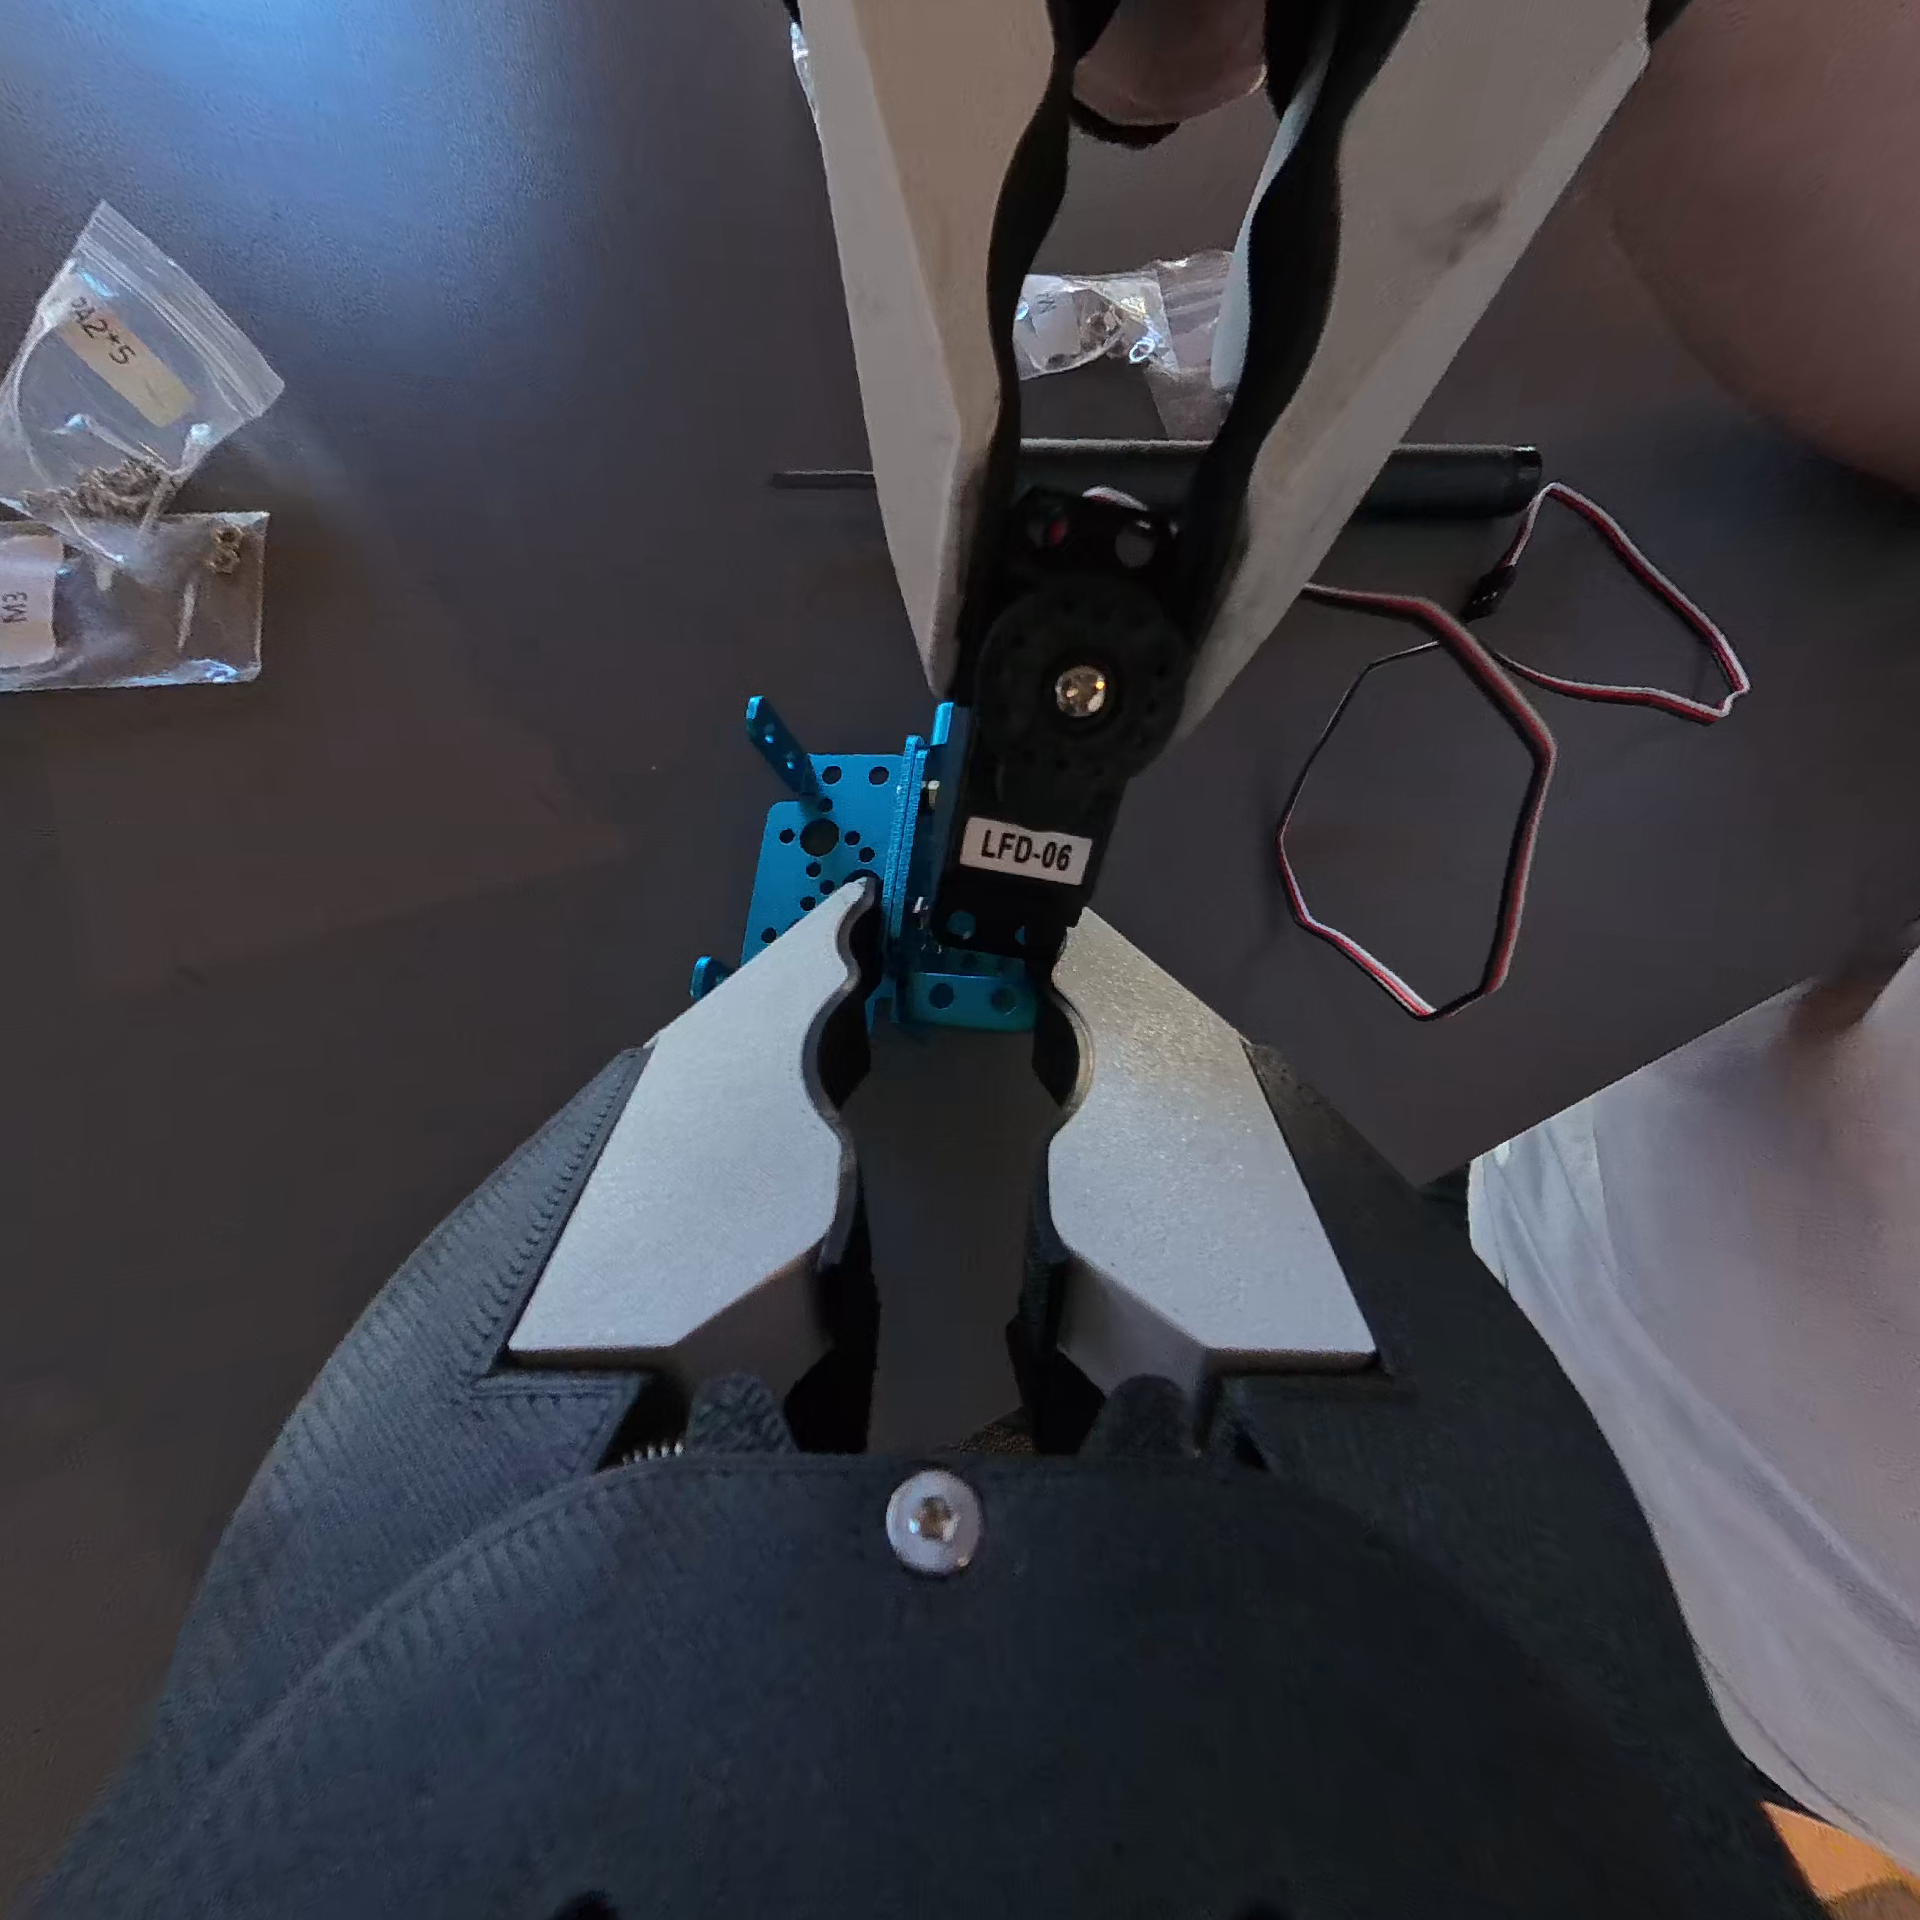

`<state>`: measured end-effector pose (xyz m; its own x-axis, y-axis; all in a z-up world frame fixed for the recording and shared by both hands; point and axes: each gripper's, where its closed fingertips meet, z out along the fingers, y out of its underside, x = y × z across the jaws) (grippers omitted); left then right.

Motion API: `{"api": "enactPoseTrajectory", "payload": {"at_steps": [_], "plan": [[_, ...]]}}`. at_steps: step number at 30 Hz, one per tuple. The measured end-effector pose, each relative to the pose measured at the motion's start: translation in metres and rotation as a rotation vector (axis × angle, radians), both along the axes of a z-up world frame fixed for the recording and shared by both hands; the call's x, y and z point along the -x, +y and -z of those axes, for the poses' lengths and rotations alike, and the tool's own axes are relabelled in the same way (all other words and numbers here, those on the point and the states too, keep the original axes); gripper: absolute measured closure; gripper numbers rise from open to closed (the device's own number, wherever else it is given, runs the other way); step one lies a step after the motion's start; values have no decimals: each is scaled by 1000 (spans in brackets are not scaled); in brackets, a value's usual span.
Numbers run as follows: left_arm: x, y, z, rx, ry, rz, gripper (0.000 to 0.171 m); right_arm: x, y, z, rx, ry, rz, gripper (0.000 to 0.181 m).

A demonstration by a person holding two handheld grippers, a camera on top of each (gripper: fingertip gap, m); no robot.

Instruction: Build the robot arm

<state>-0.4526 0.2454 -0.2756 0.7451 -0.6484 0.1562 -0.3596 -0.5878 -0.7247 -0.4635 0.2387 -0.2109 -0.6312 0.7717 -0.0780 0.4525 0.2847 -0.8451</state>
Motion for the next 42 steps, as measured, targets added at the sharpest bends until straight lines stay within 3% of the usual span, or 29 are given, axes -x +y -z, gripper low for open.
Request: {"api": "enactPoseTrajectory", "payload": {"at_steps": [4,7,11,17,25,30,33,38,42], "plan": [[-1,1,0,9,-17,3,144,0,1,0,18,2,2,161],[-4,0,-5,30,-72,-6,130,-1,-1,-3,35,8,-3,161],[2,-3,-23,-86,-122,-33,109,2,-9,-7,29,8,-14,161],[19,-19,-38,-243,-245,-71,108,8,-16,11,-27,-83,-8,160],[21,-23,-42,-327,-284,4,115,-3,-5,4,-101,-117,69,161],[7,-20,-40,-347,-335,30,118,-1,-14,-1,41,-62,77,161],[-1,-20,-40,-357,-376,78,134,-1,-11,2,74,-49,98,161],[-1,-13,-42,-372,-342,66,151,-5,-4,4,189,-5,113,161],[-1,-13,-35,-348,-248,44,151,-8,-2,12,229,-7,103,160]]}}
